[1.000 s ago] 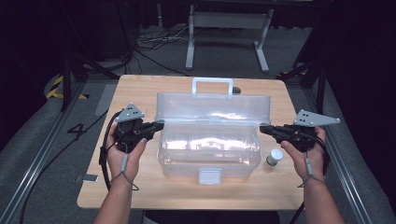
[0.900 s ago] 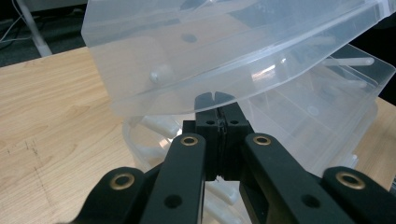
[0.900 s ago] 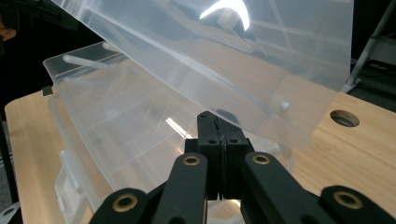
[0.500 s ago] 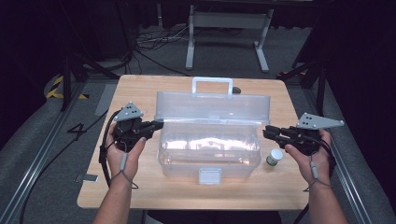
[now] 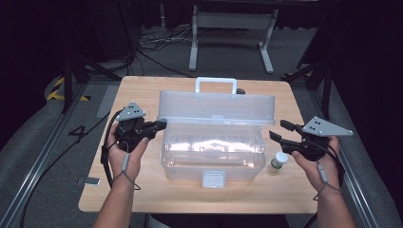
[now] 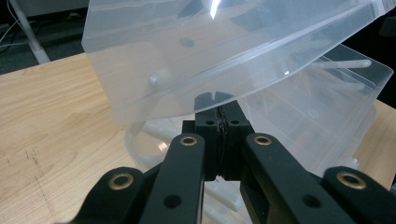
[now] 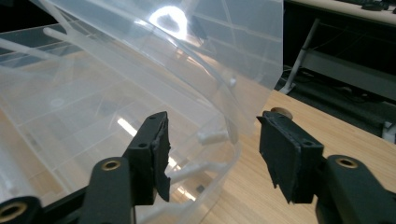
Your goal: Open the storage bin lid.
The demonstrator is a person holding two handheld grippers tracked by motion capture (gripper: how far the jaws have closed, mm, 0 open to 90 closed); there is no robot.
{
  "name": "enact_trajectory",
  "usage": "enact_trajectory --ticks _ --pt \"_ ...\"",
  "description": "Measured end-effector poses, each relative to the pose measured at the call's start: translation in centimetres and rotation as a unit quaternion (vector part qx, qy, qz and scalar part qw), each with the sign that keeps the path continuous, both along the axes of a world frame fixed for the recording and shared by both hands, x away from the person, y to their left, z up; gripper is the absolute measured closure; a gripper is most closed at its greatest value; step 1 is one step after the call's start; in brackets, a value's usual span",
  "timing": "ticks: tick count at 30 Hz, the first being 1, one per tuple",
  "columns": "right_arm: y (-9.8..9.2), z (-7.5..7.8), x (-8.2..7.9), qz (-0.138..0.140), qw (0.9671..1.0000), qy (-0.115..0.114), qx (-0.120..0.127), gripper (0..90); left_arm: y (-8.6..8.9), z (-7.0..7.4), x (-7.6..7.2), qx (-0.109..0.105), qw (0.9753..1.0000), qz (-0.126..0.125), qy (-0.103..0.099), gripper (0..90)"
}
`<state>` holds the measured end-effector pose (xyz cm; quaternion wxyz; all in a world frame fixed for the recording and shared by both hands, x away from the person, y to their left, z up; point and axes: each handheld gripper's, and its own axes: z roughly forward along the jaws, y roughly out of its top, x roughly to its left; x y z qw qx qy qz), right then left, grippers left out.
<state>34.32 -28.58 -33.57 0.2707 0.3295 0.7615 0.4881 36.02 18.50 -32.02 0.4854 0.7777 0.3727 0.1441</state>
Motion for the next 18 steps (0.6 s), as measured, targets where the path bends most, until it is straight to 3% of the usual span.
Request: enact_trajectory --ticks 6,9,18 --pt "1.3 -0.2 0.2 -0.015 0.9994 -0.022 0.023 37.6 0.1 0.1 0.2 0.000 1.0000 -0.004 -0.002 88.1" --pt "1.7 -0.3 0.7 -0.031 0.9992 -0.020 0.013 41.5 0.1 0.1 0.3 -0.002 1.0000 -0.004 0.000 88.1" --pt "2.8 -0.5 2.0 -0.056 0.9979 -0.016 0.026 48.8 0.1 0.1 0.4 -0.002 1.0000 -0.008 -0.002 87.9"
